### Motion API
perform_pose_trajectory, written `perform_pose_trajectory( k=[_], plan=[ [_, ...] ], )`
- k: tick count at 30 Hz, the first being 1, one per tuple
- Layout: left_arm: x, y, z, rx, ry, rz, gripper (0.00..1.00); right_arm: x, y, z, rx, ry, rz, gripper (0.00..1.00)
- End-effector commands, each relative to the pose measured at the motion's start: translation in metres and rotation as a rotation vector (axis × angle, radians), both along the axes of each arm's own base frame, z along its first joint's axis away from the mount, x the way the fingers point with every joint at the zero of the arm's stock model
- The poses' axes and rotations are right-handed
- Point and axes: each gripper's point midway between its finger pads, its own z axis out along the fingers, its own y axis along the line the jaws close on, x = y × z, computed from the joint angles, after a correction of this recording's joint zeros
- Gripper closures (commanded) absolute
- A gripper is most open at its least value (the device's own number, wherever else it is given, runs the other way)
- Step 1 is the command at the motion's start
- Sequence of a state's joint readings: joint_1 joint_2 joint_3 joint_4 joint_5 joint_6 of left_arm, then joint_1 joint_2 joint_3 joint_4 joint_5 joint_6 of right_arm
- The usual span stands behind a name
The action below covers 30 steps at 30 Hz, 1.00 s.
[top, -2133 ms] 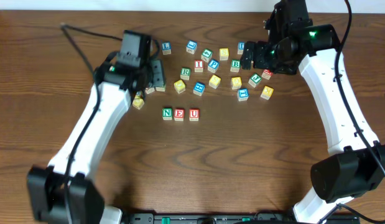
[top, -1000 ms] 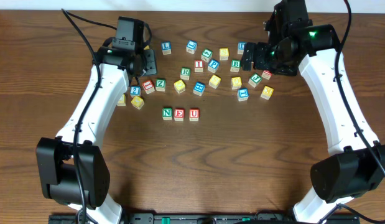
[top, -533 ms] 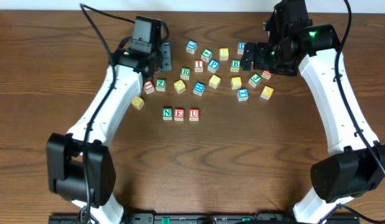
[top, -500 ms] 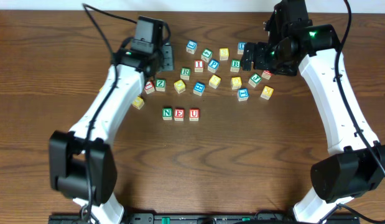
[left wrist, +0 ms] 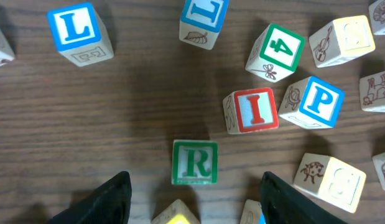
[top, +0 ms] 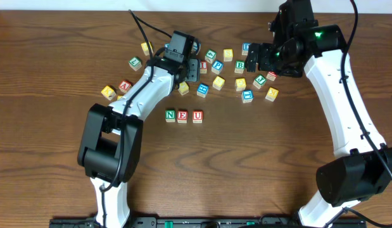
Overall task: Spell out NEURIPS
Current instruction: 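Move the left gripper toward the green R block in the cluster, then lower the left gripper onto the green R block and grasp it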
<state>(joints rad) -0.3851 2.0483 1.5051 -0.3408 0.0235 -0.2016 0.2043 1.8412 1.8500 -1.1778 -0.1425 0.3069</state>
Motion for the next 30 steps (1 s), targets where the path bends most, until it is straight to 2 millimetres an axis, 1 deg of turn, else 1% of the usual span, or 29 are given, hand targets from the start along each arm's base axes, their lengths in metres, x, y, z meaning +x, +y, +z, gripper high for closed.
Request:
perform_pose_trajectory(
  k=[1, 6, 18, 21, 27, 30],
  plan=[
    [0.008, -0.005, -0.005, 0.019, -0.019, -0.025, 0.35, -0.003, 0.004, 0.001, 0.009, 0.004, 0.0, 0.01],
    [0.011, -0.006, -0.016, 0.04, -0.019, -0.046, 0.35, -0.003, 0.004, 0.001, 0.009, 0.004, 0.0, 0.01],
    [0.012, -0.006, -0.022, 0.062, -0.021, -0.079, 0.35, -0.003, 0.004, 0.001, 0.009, 0.004, 0.0, 0.01],
    [0.012, -0.006, -0.026, 0.064, -0.015, -0.079, 0.35, -0.003, 0.004, 0.001, 0.009, 0.004, 0.0, 0.01],
    [0.009, -0.007, -0.039, 0.073, 0.009, -0.083, 0.35, -0.003, 0.004, 0.001, 0.009, 0.004, 0.0, 0.01],
    [0.009, -0.006, -0.042, 0.075, 0.014, -0.083, 0.35, -0.003, 0.004, 0.001, 0.009, 0.004, 0.0, 0.01]
  ],
)
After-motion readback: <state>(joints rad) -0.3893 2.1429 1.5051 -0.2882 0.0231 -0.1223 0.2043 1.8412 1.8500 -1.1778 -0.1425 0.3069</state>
